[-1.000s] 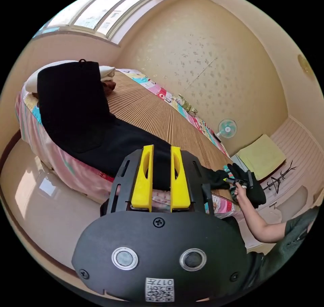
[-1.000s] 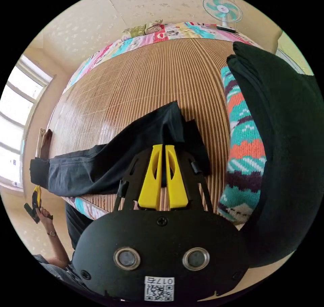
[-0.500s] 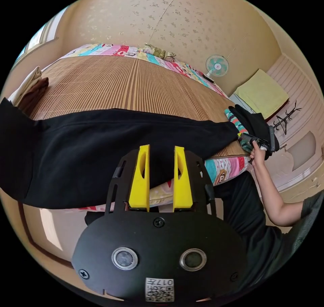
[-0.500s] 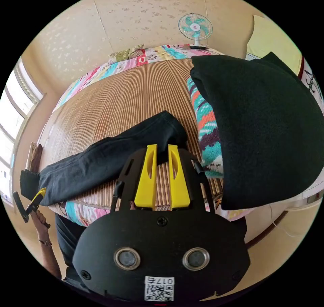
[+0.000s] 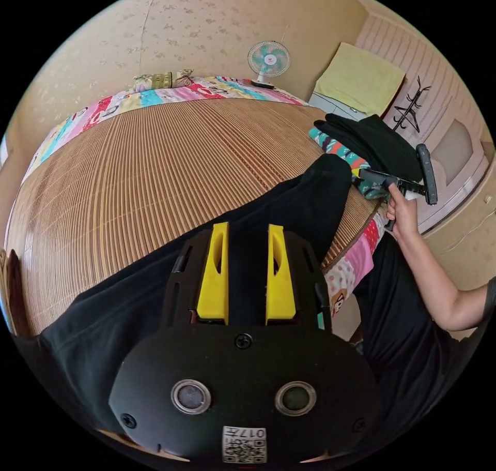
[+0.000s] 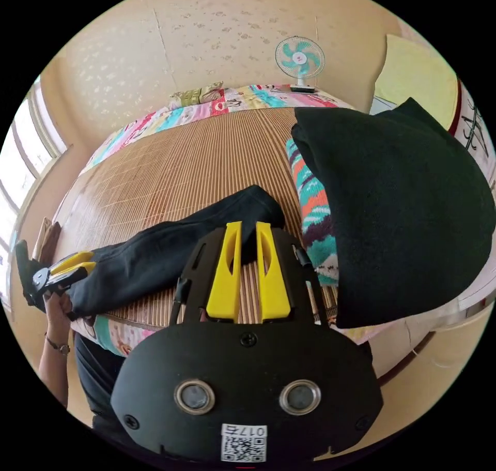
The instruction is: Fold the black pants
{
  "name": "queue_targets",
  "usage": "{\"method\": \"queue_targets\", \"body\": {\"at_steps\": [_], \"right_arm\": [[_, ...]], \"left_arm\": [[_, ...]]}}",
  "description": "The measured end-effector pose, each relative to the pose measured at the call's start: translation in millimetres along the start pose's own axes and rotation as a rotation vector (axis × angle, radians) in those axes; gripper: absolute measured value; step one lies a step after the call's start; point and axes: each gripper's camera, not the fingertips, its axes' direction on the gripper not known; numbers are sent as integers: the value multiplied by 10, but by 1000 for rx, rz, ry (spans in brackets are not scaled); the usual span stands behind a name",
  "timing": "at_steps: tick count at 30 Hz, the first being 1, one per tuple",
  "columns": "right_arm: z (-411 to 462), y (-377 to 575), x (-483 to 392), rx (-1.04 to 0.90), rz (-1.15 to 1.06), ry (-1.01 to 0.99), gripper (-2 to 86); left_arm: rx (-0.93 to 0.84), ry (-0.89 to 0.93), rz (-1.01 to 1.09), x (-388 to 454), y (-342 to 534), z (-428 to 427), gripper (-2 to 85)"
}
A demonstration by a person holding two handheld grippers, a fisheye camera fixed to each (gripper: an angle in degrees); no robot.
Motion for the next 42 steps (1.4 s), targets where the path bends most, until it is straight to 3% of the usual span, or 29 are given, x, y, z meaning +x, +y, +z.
{"method": "queue_targets", "body": {"at_steps": [3,5,7,13,16,19,22,25,27,31,33,37,40,42], "right_arm": [[109,-107,-128,26,-112,0,87],[492,-219,-188,-95,-204,-39,86],[1092,-320,-254,-385,-319,-77,69],[637,-350,-214,-222,-275,-3,17],[1170,-156,-347,-334,-306,96,13],[1207,-114,-471,-302,-350,171,12],[1261,-139,-512,-331,-382,195,12],[1256,-125,-388,-313,-356,142,13],[1247,-126,-262,-301,-308,87,13],[1271,-170,122,-297,-133,-80,14],[1308,-201,322,-312,-52,-166,14],[1366,-239,447,-340,-45,-200,13],[1299,-246,280,-408,-160,-79,11],[1189,-174,116,-447,-262,34,9]], "left_arm": [[-80,20,27,-37,-178,322,107],[-193,-26,21,-59,-280,569,80],[-196,-13,88,-23,-377,568,40],[-29,17,8,-313,-508,503,2],[-120,45,-26,-449,-605,926,30],[-3,35,-40,-477,-617,763,56],[190,-88,-94,-480,-273,171,78],[341,-249,-287,-732,431,-521,89],[442,-451,-551,-1085,1170,-1066,113],[528,-760,-880,-1625,2253,-1603,144],[550,-672,-1035,-2071,2721,-1665,172],[588,-470,-1062,-2547,2851,-1504,179],[550,-383,-1017,-2740,2656,-1349,109],[632,-373,-978,-2539,2492,-1423,52]]}}
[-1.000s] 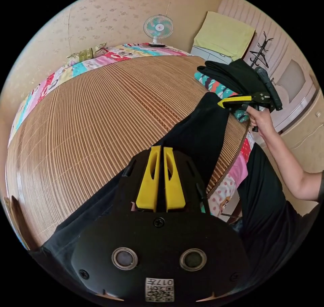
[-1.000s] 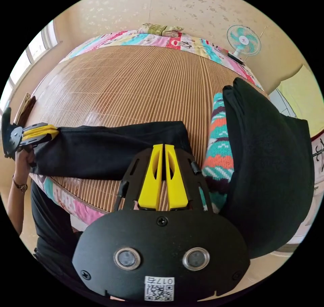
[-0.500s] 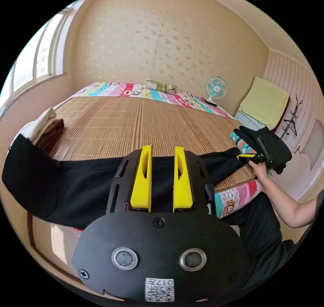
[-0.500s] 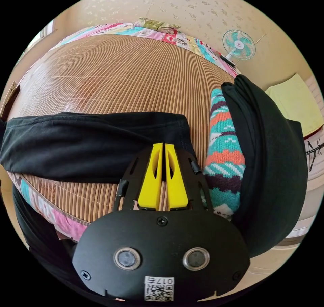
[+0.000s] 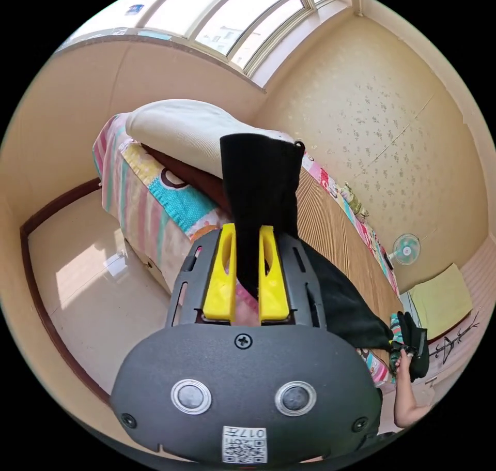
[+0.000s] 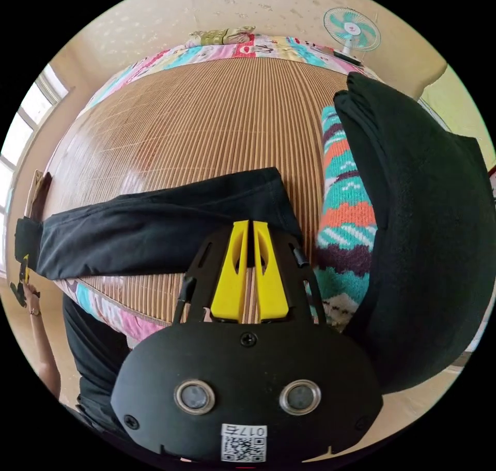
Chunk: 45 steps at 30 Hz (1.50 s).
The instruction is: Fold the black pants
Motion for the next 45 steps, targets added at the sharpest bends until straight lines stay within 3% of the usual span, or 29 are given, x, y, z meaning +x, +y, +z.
{"method": "queue_targets", "body": {"at_steps": [2,6,10,13,17,22,26,30,32,34,36,37,41,45], "right_arm": [[-139,190,-143,29,-38,72,7],[-406,702,-369,124,-119,66,5],[-406,1044,-393,156,-113,-65,5],[-201,1173,-288,121,-63,-128,5],[102,1329,-136,55,-37,-266,5],[95,1554,33,143,-48,-458,5],[-98,1560,-45,265,-84,-589,5],[-400,1514,-536,455,-289,-624,5],[-380,1505,-893,497,-454,-548,6],[40,1463,-1437,416,-633,-318,6],[478,1475,-1660,375,-635,-169,8],[473,1563,-1627,438,-615,-161,9],[234,1502,-1602,325,-541,-146,20],[-522,2108,-1647,660,-789,-433,118]], "left_arm": [[76,17,63,428,21,-154,42],[167,47,413,1866,176,-346,41],[158,181,608,2877,759,-213,48],[30,283,796,3431,1566,153,51],[-553,297,914,3776,2762,1135,56],[-392,292,990,3652,2801,488,69],[-267,317,700,3119,1996,-82,87],[-188,111,291,2185,1426,-203,166],[-253,59,179,1873,1363,-49,194],[-397,101,109,1668,1365,199,193],[-536,216,-57,1404,1430,427,167],[-530,244,-99,1335,1423,406,159],[-517,555,-220,1056,1241,150,59],[-533,678,-138,1275,976,-244,49]]}}
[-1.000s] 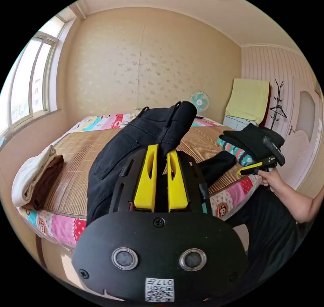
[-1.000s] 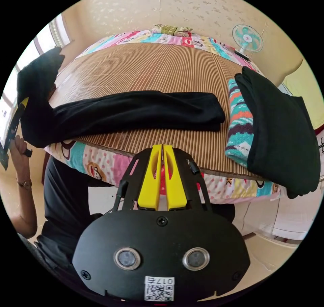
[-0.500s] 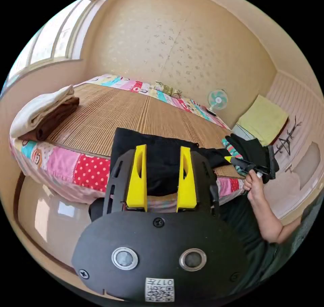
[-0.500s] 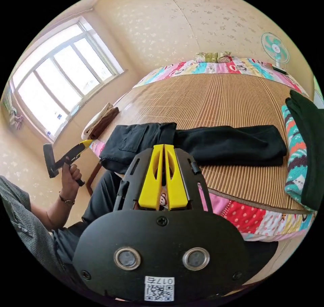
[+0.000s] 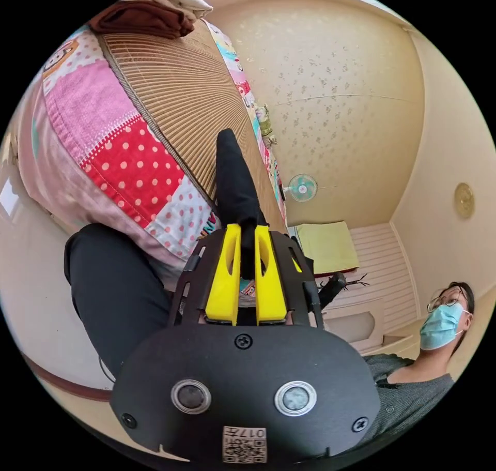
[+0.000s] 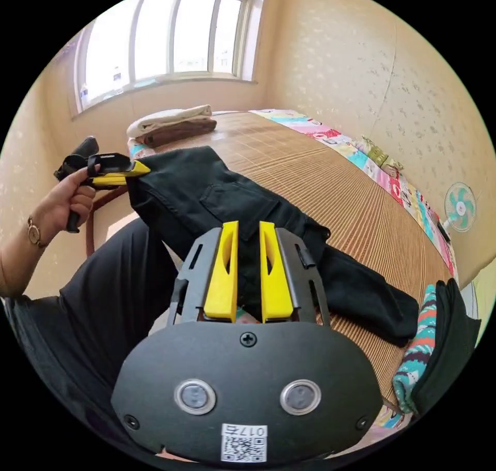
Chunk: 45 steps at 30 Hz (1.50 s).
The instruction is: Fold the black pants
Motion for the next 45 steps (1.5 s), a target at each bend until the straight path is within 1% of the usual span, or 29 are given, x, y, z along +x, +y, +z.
{"method": "queue_targets", "body": {"at_steps": [1,3,5,6,7,8,9,10,11,13,14,16,17,19,21,23,24,25,26,27,31,33,35,38,40,42,43,44,45], "right_arm": [[-89,-91,-218,35,-100,-66,164],[-34,-291,-482,-9,-182,-76,192],[208,-534,-671,-119,-214,48,197],[411,-682,-766,-192,-250,142,185],[581,-832,-802,-252,-246,292,144],[624,-903,-812,-268,-253,363,109],[620,-1062,-739,-285,-236,358,68],[479,-1223,-448,-244,-94,235,57],[376,-1277,-243,-208,-7,150,56],[-74,-1277,724,-23,343,-178,55],[-185,-1223,951,38,416,-242,55],[-576,-879,1764,297,629,-433,60],[-650,-785,1946,344,666,-462,61],[-926,-370,2599,480,814,-478,66],[-1084,-9,3017,541,927,-464,69],[-1194,341,3324,544,1014,-393,71],[-1221,580,3478,482,1128,-305,71],[-1192,800,3613,353,1271,-217,77],[-1158,890,3666,275,1333,-185,82],[-1070,1029,3737,123,1415,-159,95],[-1287,973,3483,149,1317,-298,136],[-1382,901,3325,166,1308,-343,150],[-1435,859,3216,203,1323,-373,150],[-1331,704,3304,175,1352,-373,114],[-1201,434,3542,103,1357,-355,76],[-1150,155,3760,36,1296,-344,65],[-1152,-29,3907,-1,1229,-306,60],[-1169,-102,3969,-10,1200,-270,58],[-1254,-192,4066,-12,1180,-178,52]], "left_arm": [[-4,1,19,87,1,-20,49],[-25,-33,124,477,23,-68,48],[-49,-53,213,766,74,-65,48],[-60,-58,269,947,126,-59,49],[-63,-67,296,1036,156,-54,50],[-67,-132,335,1200,223,-40,53],[-8,-193,379,1348,313,-98,60],[28,-212,404,1418,364,-145,64],[95,-226,454,1541,465,-237,67],[158,-216,523,1672,591,-327,84],[164,-195,573,1727,652,-331,93],[136,-215,593,1744,683,-252,100],[92,-226,580,1718,661,-153,106],[15,-208,556,1641,595,37,124],[-93,-194,495,1474,452,373,139],[-162,-208,446,1324,323,671,152],[-213,-220,396,1203,218,900,162],[-240,-217,369,1138,162,1020,169],[-296,-195,309,1007,48,1266,183],[-349,-165,252,884,-62,1507,196],[-412,-118,89,599,-366,2041,208],[-435,-54,35,527,-525,2265,188],[-458,-77,-19,457,-582,2376,151],[-462,-86,25,507,-578,2246,94],[-457,-110,45,591,-440,2068,80],[-456,-137,91,761,-137,1852,69],[-476,-137,120,823,-65,1829,68],[-541,-123,182,943,66,1822,65],[-625,-92,246,1051,172,1831,62]]}}
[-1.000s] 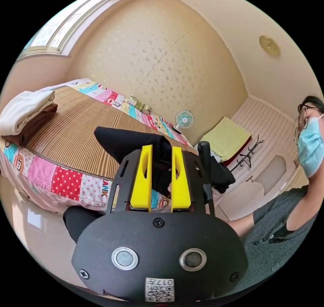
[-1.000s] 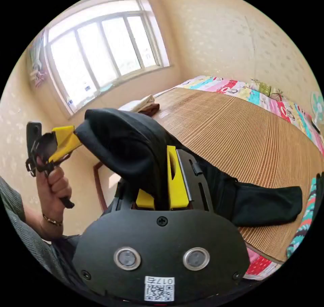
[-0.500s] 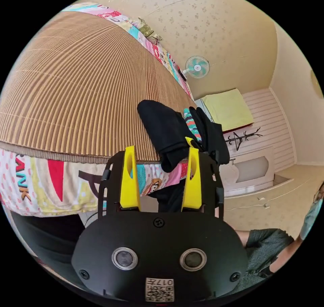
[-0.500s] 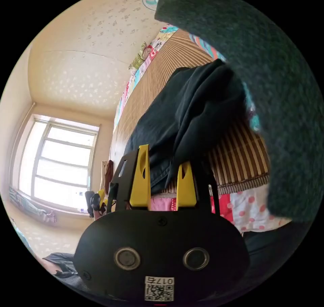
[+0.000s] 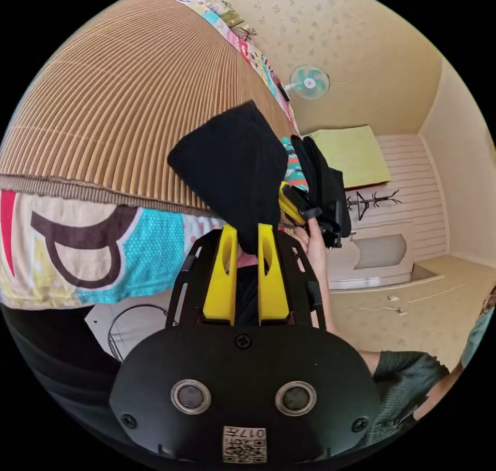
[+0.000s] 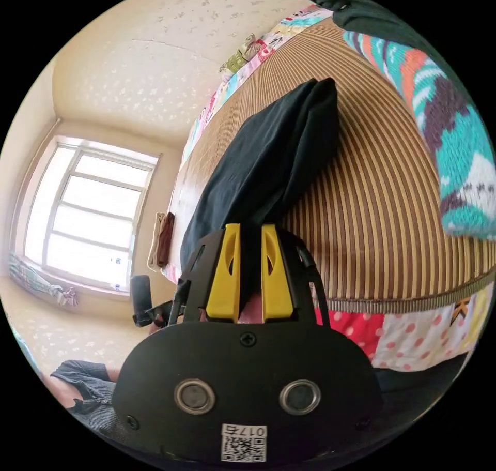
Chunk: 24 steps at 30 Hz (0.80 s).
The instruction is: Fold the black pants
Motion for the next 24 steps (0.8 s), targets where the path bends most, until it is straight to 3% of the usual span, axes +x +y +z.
{"method": "queue_targets", "body": {"at_steps": [3,6,8,10,13,17,24], "right_arm": [[-389,-119,-147,59,-50,-18,36],[-686,95,-416,37,-156,2,45],[-785,327,-548,2,-204,20,54],[-926,648,-589,-4,-190,-17,70],[-1049,973,-406,6,-45,-146,103],[-1012,1221,-33,10,140,-363,153],[-666,900,118,-58,234,-630,172]], "left_arm": [[-11,-37,192,293,153,-265,49],[208,-254,177,329,237,-863,86],[269,-298,99,202,158,-1069,119],[214,-232,22,8,-19,-1066,145],[98,-119,-109,-277,-239,-835,118],[55,80,-111,-296,-322,-912,12],[-100,201,-85,2,-111,-1084,-1]]}}
